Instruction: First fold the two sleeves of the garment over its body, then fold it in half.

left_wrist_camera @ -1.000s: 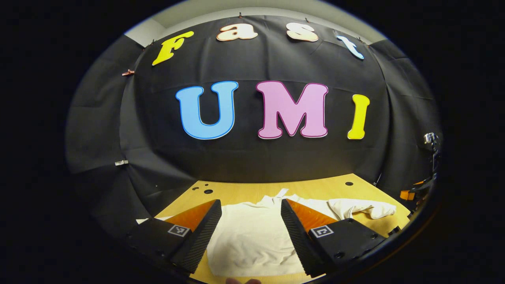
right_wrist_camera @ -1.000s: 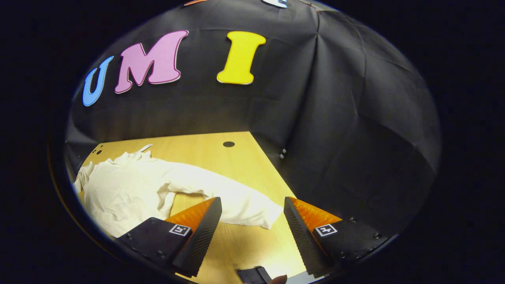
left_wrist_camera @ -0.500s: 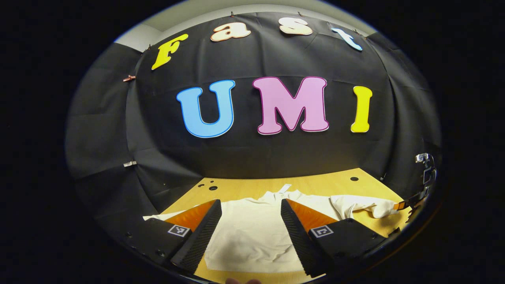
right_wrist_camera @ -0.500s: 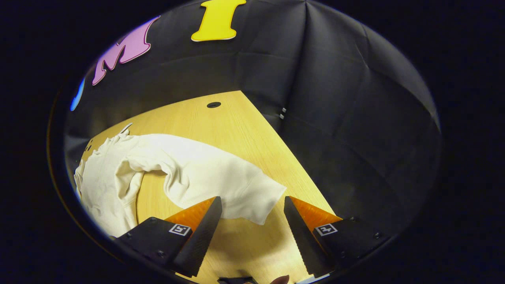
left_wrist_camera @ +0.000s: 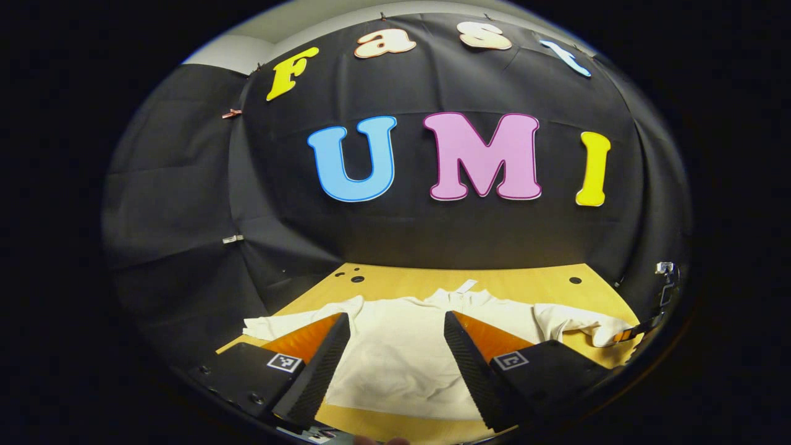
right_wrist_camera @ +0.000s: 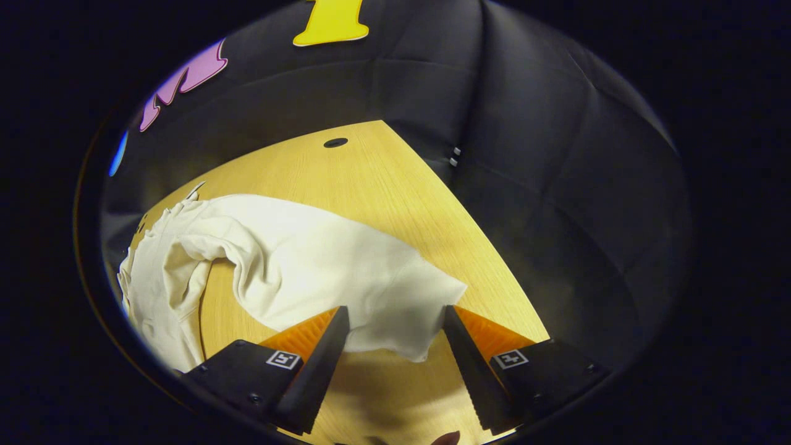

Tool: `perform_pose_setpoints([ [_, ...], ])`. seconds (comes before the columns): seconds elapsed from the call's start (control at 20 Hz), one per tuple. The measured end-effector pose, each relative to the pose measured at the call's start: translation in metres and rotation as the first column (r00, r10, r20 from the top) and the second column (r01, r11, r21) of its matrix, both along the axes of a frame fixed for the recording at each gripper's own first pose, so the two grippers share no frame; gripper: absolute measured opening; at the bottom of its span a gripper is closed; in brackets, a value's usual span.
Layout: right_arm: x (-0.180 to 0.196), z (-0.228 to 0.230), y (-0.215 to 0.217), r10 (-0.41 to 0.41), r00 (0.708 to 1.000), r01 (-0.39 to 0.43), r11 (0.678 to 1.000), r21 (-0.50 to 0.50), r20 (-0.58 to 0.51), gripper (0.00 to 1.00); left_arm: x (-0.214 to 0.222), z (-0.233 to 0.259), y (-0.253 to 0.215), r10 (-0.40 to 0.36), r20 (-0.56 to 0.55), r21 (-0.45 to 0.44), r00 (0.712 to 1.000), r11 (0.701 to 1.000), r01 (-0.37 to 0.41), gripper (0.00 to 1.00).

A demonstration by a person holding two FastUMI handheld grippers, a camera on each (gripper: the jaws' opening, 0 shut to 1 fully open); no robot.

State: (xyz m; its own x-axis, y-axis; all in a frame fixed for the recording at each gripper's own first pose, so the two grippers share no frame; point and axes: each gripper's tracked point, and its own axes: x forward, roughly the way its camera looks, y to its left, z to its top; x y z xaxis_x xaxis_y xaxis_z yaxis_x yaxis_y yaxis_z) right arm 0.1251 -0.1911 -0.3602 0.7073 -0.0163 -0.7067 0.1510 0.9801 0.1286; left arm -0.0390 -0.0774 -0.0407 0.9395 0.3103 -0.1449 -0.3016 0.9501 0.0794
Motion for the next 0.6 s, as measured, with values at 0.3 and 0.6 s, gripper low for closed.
perform_pose_setpoints([
  [0.3,0.007,0.000,-0.001,0.005,1.000,-0.005,0.997,0.081,0.009,0.21,-0.010,-0.004,0.005,-0.005,-0.015,0.016,1.000,1.000,0.005,0.96],
  [0.6,-0.006,0.051,-0.011,-0.054,0.990,0.048,0.998,0.048,0.133,0.16,0.017,-0.002,0.031,-0.095,0.014,-0.011,0.995,0.995,0.095,0.96],
])
